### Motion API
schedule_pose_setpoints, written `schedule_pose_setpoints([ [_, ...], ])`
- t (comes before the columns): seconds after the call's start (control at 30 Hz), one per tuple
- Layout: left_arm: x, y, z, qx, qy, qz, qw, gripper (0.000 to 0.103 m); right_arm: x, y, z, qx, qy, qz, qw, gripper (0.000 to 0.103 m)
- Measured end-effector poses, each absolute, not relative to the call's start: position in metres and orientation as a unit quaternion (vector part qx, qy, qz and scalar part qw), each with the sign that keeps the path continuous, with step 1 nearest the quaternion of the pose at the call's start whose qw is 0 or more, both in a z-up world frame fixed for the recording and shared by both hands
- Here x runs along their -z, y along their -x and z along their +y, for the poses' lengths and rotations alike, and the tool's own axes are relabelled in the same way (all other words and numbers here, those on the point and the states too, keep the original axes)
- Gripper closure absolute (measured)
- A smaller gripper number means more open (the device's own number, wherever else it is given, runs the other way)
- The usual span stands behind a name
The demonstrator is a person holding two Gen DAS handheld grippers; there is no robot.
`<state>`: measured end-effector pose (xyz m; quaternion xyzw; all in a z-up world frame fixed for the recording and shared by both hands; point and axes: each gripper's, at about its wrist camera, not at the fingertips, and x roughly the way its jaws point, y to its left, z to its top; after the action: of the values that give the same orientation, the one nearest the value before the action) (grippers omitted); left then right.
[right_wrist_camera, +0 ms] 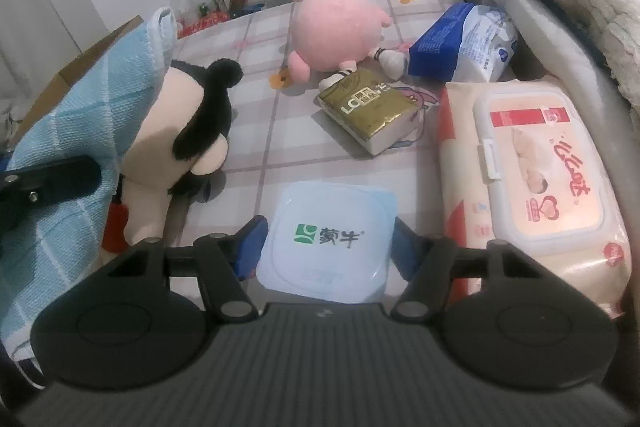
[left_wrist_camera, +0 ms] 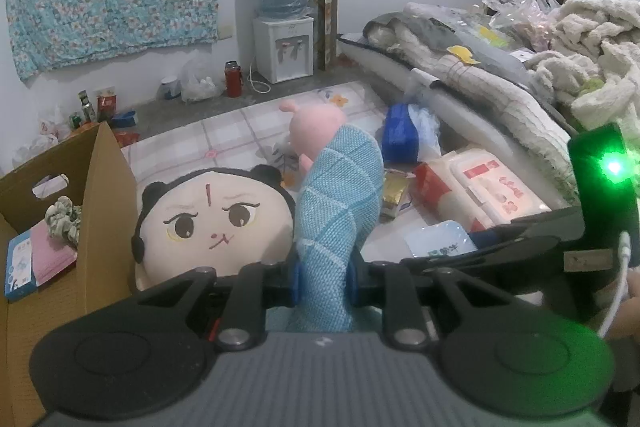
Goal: Organize soft objects
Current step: 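Carry the towel in the left tool and lid in the right tool to the box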
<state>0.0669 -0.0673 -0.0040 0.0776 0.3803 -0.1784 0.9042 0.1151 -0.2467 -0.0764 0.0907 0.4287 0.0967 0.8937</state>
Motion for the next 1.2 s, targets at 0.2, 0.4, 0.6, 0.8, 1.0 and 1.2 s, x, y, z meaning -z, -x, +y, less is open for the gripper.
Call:
schedule_pose_setpoints([
  [0.2, 0.004, -0.067, -0.069, 0.176, -0.08, 0.379, 0.905, 0.081, 0.071, -0.101, -0.25, -0.099, -0.098, 0.416, 0.899, 0.041],
  [0.4, -0.005, -0.056, -0.071, 0.179, -0.079, 0.369, 0.909, 0.081, 0.054, -0.076, -0.255, -0.104, -0.105, 0.392, 0.908, 0.041],
  [0.6, -0.02, -0.038, -0.068, 0.184, -0.066, 0.358, 0.913, 0.081, 0.029, -0.047, -0.261, -0.117, -0.112, 0.366, 0.916, 0.041],
  [0.8, -0.043, -0.016, -0.051, 0.183, -0.039, 0.342, 0.921, 0.081, -0.005, -0.02, -0.26, -0.145, -0.117, 0.342, 0.921, 0.041],
  [1.0, -0.073, 0.006, -0.021, 0.168, -0.017, 0.312, 0.935, 0.081, -0.045, -0.01, -0.241, -0.193, -0.111, 0.325, 0.919, 0.047],
  [1.2, -0.097, 0.016, 0.02, 0.14, 0.008, 0.287, 0.948, 0.081, -0.061, -0.029, -0.206, -0.24, -0.103, 0.324, 0.909, 0.047],
])
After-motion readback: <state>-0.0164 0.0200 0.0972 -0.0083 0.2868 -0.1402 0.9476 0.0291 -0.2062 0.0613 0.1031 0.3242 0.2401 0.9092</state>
